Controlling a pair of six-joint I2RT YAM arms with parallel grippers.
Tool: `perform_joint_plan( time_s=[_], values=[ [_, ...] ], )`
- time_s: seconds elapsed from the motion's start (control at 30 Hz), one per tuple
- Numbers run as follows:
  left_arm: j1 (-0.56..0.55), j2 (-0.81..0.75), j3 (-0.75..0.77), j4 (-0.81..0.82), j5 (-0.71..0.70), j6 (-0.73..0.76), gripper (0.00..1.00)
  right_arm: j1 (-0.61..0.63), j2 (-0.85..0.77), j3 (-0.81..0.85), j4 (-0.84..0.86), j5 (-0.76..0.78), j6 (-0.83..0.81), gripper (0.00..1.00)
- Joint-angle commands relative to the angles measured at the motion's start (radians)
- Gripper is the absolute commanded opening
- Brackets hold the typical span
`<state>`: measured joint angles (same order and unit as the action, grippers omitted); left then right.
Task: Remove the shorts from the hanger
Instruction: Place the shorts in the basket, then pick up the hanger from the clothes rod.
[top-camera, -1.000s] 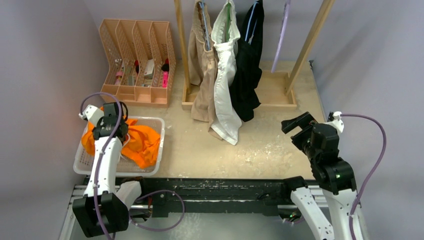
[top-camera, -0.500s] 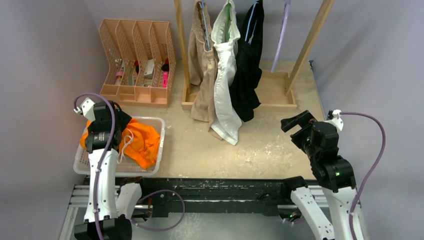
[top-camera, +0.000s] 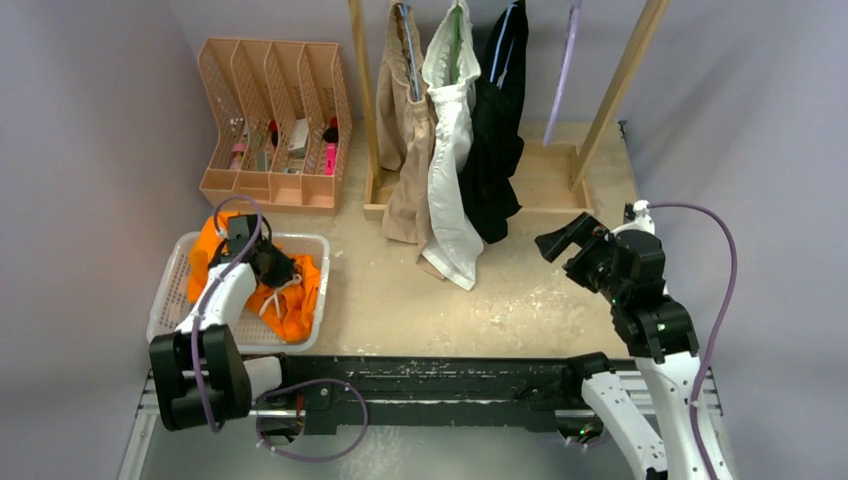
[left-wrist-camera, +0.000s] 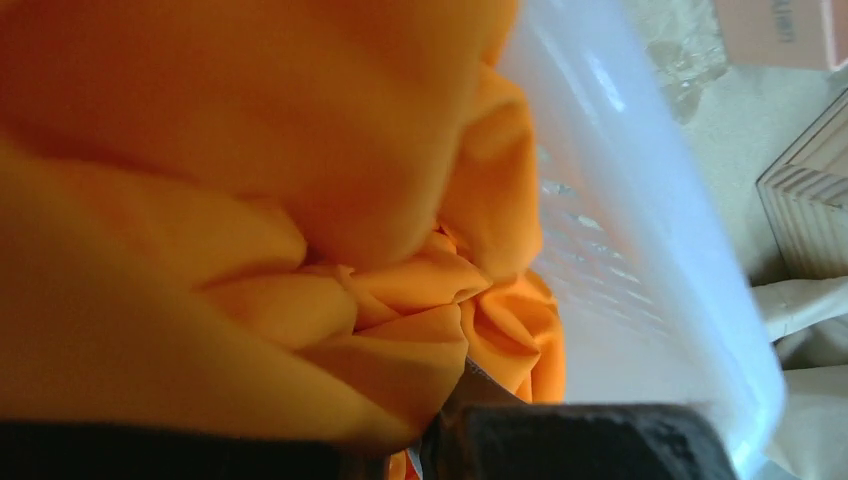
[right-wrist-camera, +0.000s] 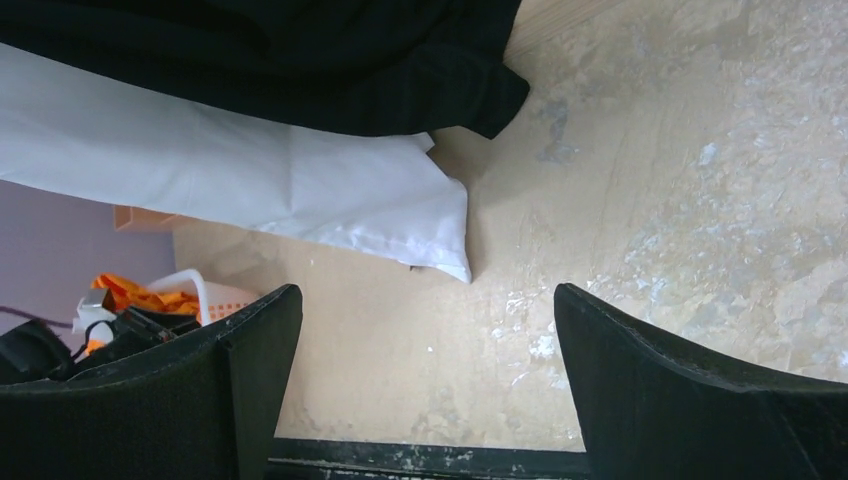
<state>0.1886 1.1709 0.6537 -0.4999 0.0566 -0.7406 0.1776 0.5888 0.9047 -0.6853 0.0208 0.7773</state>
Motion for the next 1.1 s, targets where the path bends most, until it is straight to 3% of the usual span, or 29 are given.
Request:
perform_joint_plan(
  time_s=[0.0, 0.17, 0.3, 0.4, 0.53, 0.57, 0.7, 0.83, 1.07],
  values=[
    [-0.006, 0.077, -0.058, 0.230, 0.134, -0.097, 0.09, 0.000, 0.037, 0.033, 0.046, -0.081, -0.055, 0.96],
    [-0.097, 0.151, 0.000, 0.280, 0.104, -0.139, 0.18, 0.000, 0.058, 0.081, 0.111, -0.202, -0.183, 0.97],
    [-0.113, 0.087, -0.001, 0.266, 0.070, -0.153, 0.23, 0.000, 0.046, 0.136, 0.129, -0.255, -0.204, 0.97],
    [-0.113, -0.018, 0.022, 0.132, -0.061, -0.111, 0.33, 0.000, 0.051, 0.178, 0.124, -0.283, -0.226, 0.97],
    [-0.113, -0.166, 0.085, -0.010, -0.185, -0.066, 0.58, 0.000, 0.081, 0.234, 0.124, -0.343, -0.266, 0.93],
    [-0.113, -0.197, 0.107, -0.046, -0.209, -0.052, 0.61, 0.000, 0.091, 0.243, 0.130, -0.367, -0.274, 0.94],
    [-0.113, -0.315, 0.187, -0.159, -0.273, -0.023, 0.65, 0.000, 0.122, 0.257, 0.187, -0.438, -0.286, 0.94],
    [-0.113, -0.376, 0.259, -0.252, -0.326, -0.016, 0.68, 0.000, 0.194, 0.317, 0.218, -0.526, -0.306, 0.87],
    [-0.113, -0.422, 0.300, -0.205, -0.178, -0.005, 0.75, 0.002, 0.368, 0.570, 0.124, -0.436, -0.378, 0.82]
  ],
)
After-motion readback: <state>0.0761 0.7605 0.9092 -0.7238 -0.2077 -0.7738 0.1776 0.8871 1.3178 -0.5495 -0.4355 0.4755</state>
